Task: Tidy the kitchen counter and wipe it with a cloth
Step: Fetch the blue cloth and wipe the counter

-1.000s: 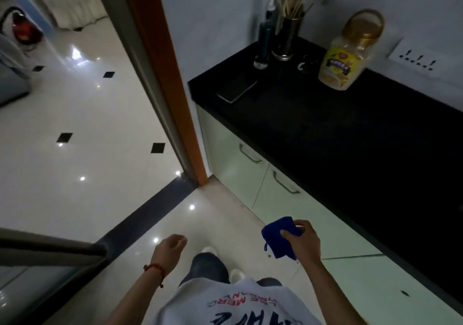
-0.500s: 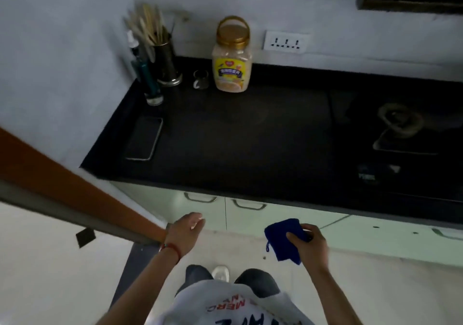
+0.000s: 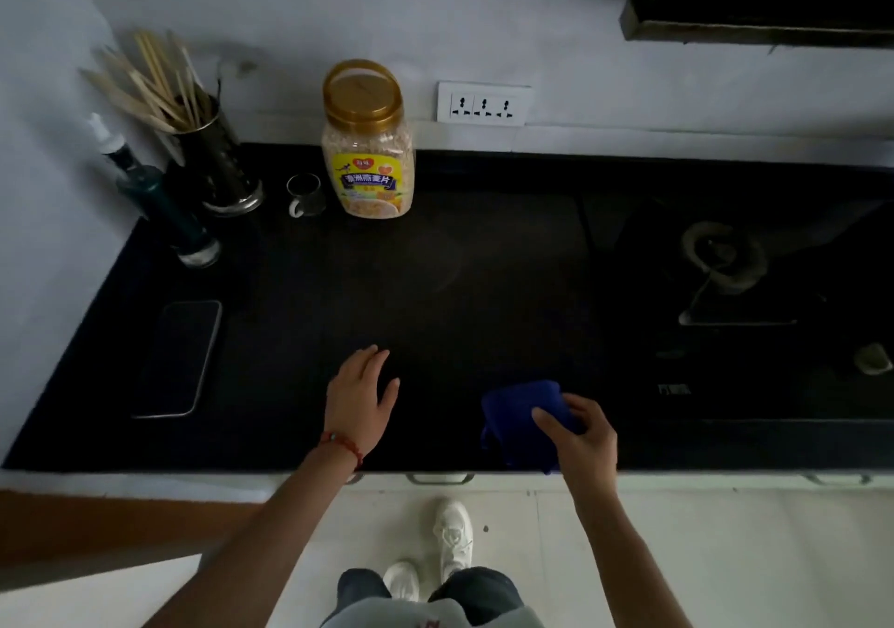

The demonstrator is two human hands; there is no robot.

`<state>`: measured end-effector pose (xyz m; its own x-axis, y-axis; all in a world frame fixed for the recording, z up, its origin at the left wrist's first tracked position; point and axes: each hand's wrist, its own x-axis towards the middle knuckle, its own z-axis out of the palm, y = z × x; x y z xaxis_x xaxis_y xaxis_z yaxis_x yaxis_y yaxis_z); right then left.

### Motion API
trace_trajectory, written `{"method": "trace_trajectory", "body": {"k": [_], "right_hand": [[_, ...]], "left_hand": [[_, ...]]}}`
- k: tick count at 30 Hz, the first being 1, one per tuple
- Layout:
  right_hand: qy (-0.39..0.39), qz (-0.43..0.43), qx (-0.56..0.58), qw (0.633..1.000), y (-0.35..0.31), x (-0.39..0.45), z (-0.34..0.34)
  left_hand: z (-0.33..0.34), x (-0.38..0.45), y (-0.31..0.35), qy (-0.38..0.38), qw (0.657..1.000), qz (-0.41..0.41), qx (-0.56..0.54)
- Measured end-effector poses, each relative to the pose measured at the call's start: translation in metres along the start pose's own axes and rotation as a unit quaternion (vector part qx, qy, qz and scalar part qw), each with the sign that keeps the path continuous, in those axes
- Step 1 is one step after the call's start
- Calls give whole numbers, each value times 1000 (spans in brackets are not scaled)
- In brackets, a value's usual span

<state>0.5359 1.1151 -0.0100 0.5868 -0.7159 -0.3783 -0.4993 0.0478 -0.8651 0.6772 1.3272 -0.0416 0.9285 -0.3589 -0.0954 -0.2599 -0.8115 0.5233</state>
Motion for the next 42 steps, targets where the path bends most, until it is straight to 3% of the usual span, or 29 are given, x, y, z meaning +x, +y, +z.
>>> {"method": "trace_trajectory", "body": {"k": [7,20,22,24,27,29,37,42], "right_hand": [[-13,-1,-2,1000,-68,95,50],[-45,33,97,994,-160,252,158],[-40,20,79,996,-165,268,170],[-33,-20,-16,999,-163,280,178],[-28,-87,-182,979,-152,292,180],[-30,-95,-215,971,-148,295,178],[-23,-98,-176,979,-140,261,154],[22,-99,-155,983,-131,203,118]], "left_hand": [[18,70,10,-61,991,-46,108],[34,80,0,-43,985,-67,155],[35,81,-1,-48,985,-70,152],[35,82,-2,-48,984,-73,154],[36,83,-2,-53,980,-81,172],[36,83,-4,-56,978,-90,177],[33,83,-2,-58,978,-84,181],[29,81,-2,-64,991,-67,93]]}}
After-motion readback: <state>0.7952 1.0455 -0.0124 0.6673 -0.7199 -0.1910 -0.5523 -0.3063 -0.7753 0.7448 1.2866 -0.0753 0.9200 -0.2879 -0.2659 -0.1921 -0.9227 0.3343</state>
